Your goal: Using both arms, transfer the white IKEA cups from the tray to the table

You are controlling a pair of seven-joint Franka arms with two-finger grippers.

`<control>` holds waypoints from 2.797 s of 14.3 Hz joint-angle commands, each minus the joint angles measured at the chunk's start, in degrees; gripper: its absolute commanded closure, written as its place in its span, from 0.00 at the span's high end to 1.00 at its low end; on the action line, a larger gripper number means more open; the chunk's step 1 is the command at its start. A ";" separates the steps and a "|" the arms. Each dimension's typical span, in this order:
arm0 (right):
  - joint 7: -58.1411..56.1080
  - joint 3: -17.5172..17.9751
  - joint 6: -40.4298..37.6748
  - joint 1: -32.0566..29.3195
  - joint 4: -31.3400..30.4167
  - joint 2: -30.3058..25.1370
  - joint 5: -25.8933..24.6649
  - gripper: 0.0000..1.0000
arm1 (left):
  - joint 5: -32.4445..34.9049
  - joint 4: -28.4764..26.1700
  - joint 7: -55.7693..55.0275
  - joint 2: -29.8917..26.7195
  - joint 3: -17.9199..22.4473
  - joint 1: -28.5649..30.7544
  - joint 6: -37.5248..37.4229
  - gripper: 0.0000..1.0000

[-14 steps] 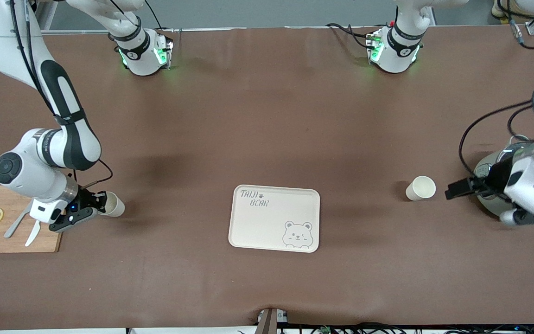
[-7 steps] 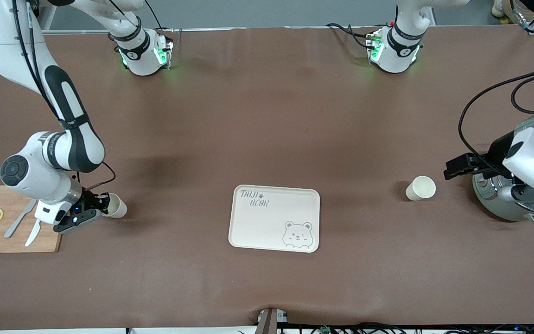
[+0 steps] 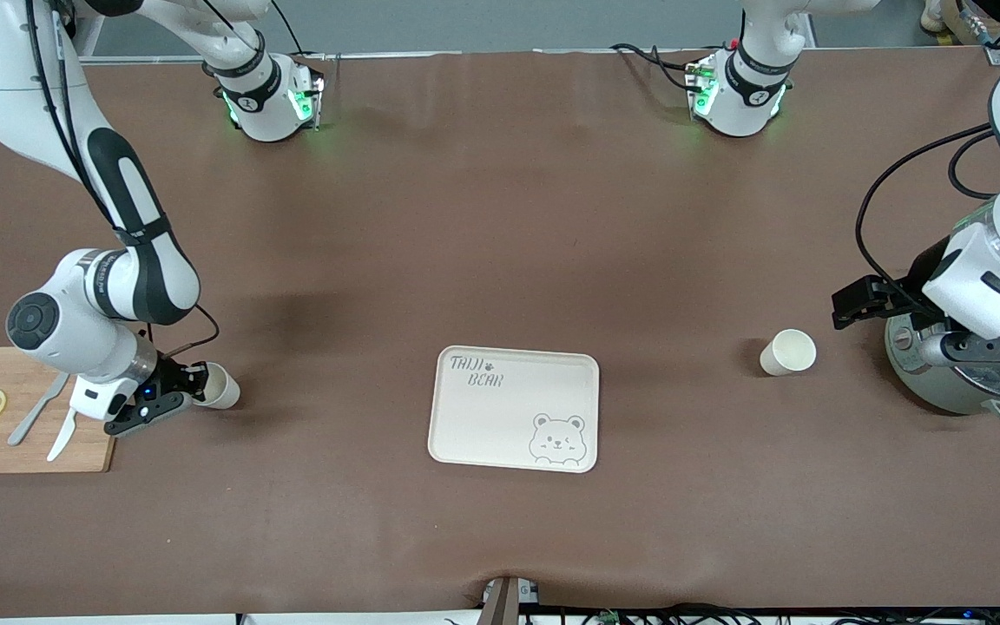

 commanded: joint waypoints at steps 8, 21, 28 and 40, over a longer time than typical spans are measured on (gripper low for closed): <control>-0.42 0.98 -21.32 -1.62 13.67 -1.39 -0.06 1.00 | 1.49 -0.92 3.79 3.75 0.30 1.35 7.15 1.00; 24.36 1.24 -61.64 -3.21 22.51 -27.31 -3.05 1.00 | 1.31 -0.92 6.17 3.49 0.12 1.18 9.88 1.00; 24.11 1.06 -58.83 -4.09 17.32 -32.15 -4.55 1.00 | 1.39 -1.18 6.69 3.40 -0.14 0.83 8.31 1.00; 24.55 1.15 -54.53 -5.41 17.49 -32.33 -5.51 1.00 | 4.03 -1.53 12.14 2.79 -1.19 -0.57 1.44 1.00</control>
